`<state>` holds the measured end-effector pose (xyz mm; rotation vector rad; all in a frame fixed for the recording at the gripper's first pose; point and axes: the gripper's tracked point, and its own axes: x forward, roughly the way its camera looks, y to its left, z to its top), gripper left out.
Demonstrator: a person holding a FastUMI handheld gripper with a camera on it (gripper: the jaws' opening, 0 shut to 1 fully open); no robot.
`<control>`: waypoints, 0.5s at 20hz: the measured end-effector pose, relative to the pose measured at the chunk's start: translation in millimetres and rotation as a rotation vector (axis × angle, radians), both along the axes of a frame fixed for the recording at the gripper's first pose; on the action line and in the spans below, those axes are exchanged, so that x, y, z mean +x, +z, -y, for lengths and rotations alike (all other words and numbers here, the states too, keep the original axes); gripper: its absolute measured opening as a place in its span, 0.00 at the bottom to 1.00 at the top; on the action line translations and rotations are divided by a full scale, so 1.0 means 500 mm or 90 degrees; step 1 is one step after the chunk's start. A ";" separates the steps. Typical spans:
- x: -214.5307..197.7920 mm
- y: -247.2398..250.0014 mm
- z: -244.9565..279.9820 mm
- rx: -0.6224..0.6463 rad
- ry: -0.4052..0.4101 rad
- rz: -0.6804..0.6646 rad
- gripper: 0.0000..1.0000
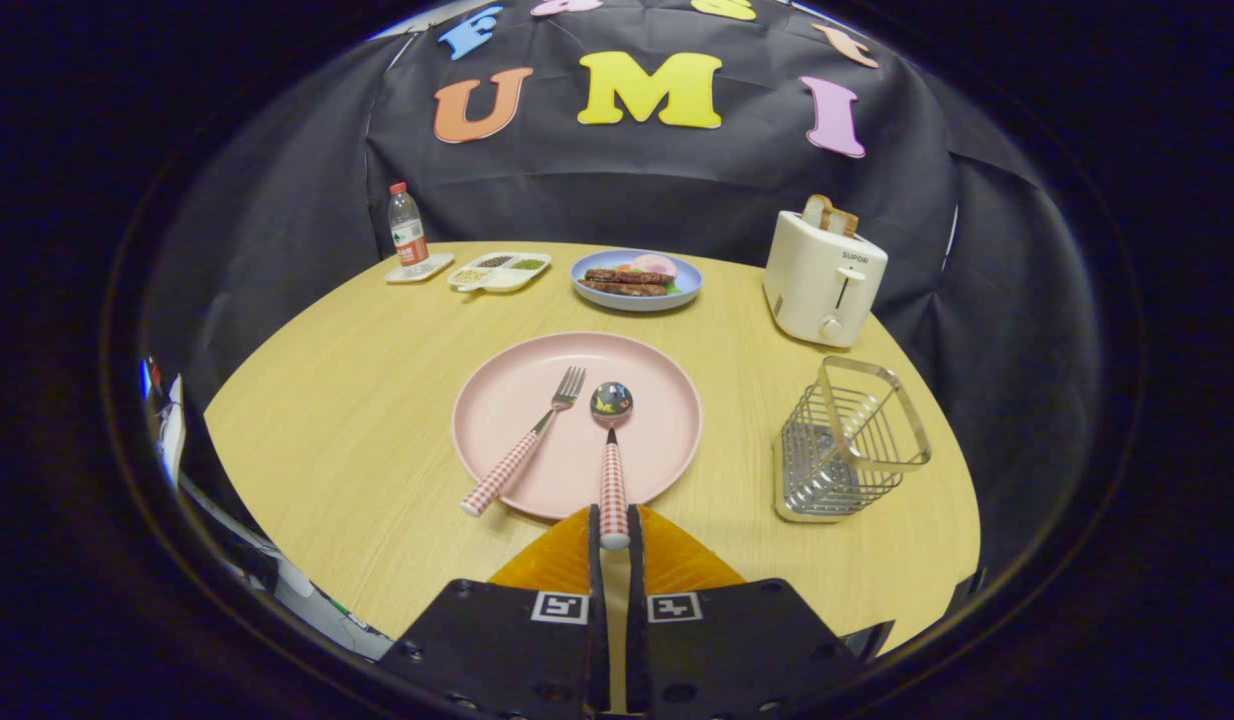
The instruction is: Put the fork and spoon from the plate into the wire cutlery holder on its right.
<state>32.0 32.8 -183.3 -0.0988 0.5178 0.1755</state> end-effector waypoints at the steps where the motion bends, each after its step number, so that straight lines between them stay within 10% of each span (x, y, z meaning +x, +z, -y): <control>1: -0.002 0.021 0.007 0.000 0.004 0.001 0.07; 10: -0.062 0.232 0.145 0.019 -0.019 -0.029 0.00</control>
